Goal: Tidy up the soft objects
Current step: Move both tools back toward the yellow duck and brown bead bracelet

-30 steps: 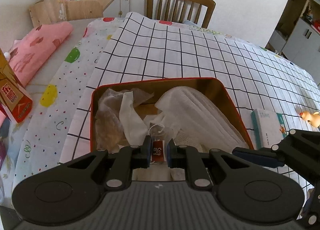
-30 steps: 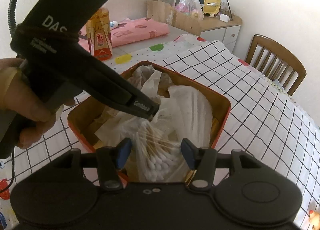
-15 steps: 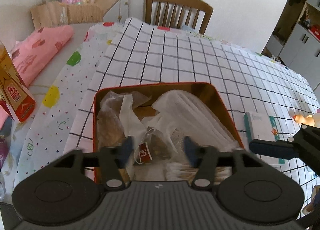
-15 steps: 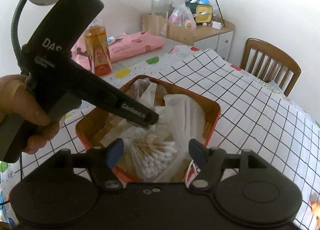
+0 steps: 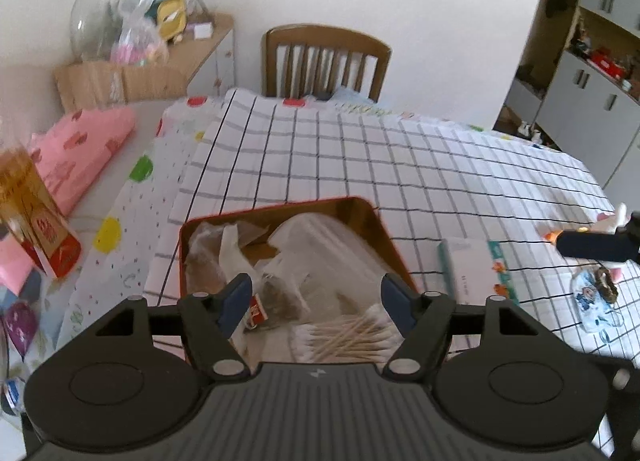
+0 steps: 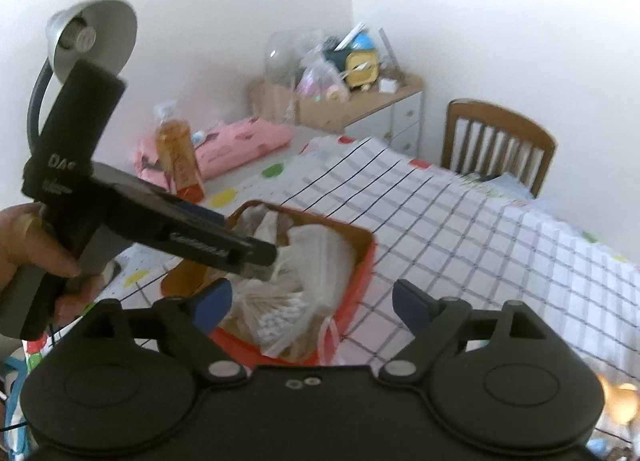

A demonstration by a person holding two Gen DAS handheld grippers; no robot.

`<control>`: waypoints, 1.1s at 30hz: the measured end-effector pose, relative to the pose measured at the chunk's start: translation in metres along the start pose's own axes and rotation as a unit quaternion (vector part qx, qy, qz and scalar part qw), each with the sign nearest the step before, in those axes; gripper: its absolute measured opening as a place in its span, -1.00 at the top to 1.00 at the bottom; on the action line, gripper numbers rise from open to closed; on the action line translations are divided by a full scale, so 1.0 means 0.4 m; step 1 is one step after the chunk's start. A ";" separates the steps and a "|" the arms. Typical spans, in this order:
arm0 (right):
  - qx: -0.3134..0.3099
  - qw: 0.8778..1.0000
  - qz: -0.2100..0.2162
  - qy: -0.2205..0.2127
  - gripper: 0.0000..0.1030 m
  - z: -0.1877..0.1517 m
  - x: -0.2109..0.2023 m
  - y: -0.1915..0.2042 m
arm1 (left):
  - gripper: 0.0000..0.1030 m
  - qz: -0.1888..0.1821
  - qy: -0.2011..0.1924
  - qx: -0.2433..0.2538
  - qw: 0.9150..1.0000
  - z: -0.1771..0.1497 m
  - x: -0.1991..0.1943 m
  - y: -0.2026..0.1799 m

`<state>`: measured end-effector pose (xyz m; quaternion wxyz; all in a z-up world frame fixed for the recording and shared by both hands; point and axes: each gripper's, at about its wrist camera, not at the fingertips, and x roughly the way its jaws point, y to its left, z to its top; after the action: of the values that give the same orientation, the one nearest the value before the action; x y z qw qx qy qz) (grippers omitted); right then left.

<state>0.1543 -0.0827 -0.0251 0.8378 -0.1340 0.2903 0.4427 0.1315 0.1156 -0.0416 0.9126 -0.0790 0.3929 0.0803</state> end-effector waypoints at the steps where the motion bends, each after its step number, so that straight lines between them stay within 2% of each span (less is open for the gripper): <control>1: 0.003 1.000 -0.004 -0.005 -0.73 -0.002 -0.016 -0.009 | -0.38 -0.002 -0.004 0.005 1.000 0.002 -0.009 -0.009; 5: 0.026 0.999 -0.021 -0.024 -0.80 -0.016 -0.080 -0.052 | -0.53 -0.007 -0.018 0.032 0.999 0.011 -0.039 -0.056; 13: 0.064 0.995 -0.063 -0.047 -0.91 -0.070 -0.187 -0.129 | -0.65 -0.036 -0.039 0.079 0.995 0.022 -0.072 -0.165; 15: 0.073 0.993 -0.073 -0.051 -0.96 -0.085 -0.211 -0.145 | -0.66 -0.048 -0.041 0.083 0.995 0.024 -0.073 -0.190; 23: 0.116 0.985 -0.114 -0.060 -0.99 -0.163 -0.306 -0.213 | -0.90 -0.111 -0.041 0.103 0.988 0.034 -0.060 -0.293; 29: 0.139 0.978 -0.147 -0.054 -0.99 -0.218 -0.345 -0.262 | -0.99 -0.134 -0.045 0.116 0.983 0.043 -0.036 -0.382; 33: 0.155 0.973 -0.166 -0.047 -0.99 -0.257 -0.360 -0.296 | -0.99 -0.137 -0.049 0.111 0.983 0.052 -0.008 -0.432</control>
<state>0.1500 -0.2955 -0.0235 0.9227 -0.0277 0.2899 0.2527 0.1799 -0.0488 -0.0112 0.9361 -0.0266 0.3401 -0.0854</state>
